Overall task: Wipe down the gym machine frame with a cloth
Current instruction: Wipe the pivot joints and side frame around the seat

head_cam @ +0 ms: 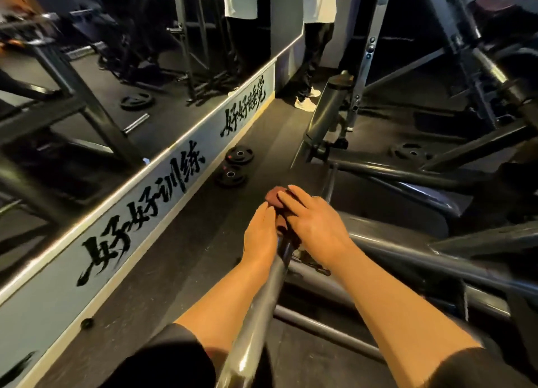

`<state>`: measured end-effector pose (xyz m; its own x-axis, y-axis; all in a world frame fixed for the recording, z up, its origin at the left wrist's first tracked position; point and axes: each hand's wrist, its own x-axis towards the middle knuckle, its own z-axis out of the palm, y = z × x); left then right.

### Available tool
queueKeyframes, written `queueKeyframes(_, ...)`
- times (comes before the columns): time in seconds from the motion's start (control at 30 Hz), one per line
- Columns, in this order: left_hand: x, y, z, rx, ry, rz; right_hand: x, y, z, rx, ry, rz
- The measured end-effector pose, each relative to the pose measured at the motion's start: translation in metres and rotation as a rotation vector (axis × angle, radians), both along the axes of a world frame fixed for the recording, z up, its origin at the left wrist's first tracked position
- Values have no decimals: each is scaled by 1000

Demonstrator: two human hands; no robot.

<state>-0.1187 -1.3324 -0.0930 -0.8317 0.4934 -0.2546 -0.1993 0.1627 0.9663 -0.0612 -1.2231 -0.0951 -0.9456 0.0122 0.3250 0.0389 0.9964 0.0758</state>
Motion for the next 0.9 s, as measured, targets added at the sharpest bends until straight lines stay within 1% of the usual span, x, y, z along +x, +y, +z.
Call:
queueKeyframes(0.07, -5, 19, -5, -4, 5, 0, 11, 10, -3, 102, -77, 45)
queueKeyframes(0.13, -6, 36, -7, 4, 28, 3, 19, 17, -1, 136, -95, 84)
queueKeyframes(0.2, -4, 49, -6, 20, 25, 41, 20, 21, 2, 113, -69, 81)
queueKeyframes(0.3, 0, 65, -8, 34, 39, 189, 16, 22, 1, 26, 6, 58)
queueKeyframes(0.37, 4, 69, -7, 40, 63, 279, 16, 25, -5, -4, 45, 110)
queueKeyframes(0.4, 5, 75, -4, 41, 87, 330, 17, 34, -9, -1, 58, 169)
queueKeyframes(0.43, 4, 73, -5, 32, 100, 335, 18, 34, -12, 29, 41, 210)
queueKeyframes(0.53, 10, 80, 0, -105, 220, 318, 25, 58, -23, 167, 9, 366)
queueKeyframes(0.57, 16, 85, 3, -157, 245, 313, 28, 67, -24, 175, 4, 413)
queueKeyframes(0.63, 26, 96, 9, -272, 315, 285, 36, 83, -23, 138, 62, 480)
queueKeyframes(0.7, 34, 110, 14, -356, 401, 272, 46, 101, -25, 49, 196, 521)
queueKeyframes(0.73, 35, 115, 15, -383, 454, 250, 50, 107, -26, -58, 278, 499)
queueKeyframes(0.77, 35, 122, 15, -430, 530, 206, 55, 115, -28, -232, 346, 442)
queueKeyframes(0.8, 34, 128, 14, -503, 609, 139, 57, 121, -28, -440, 390, 331)
queueKeyframes(0.83, 32, 134, 11, -601, 675, 66, 56, 128, -31, -599, 406, 198)
queueKeyframes(0.87, 29, 138, 9, -723, 719, -6, 51, 131, -32, -731, 415, 72)
queueKeyframes(0.9, 27, 141, 6, -848, 740, -66, 45, 133, -34, -808, 405, -6)
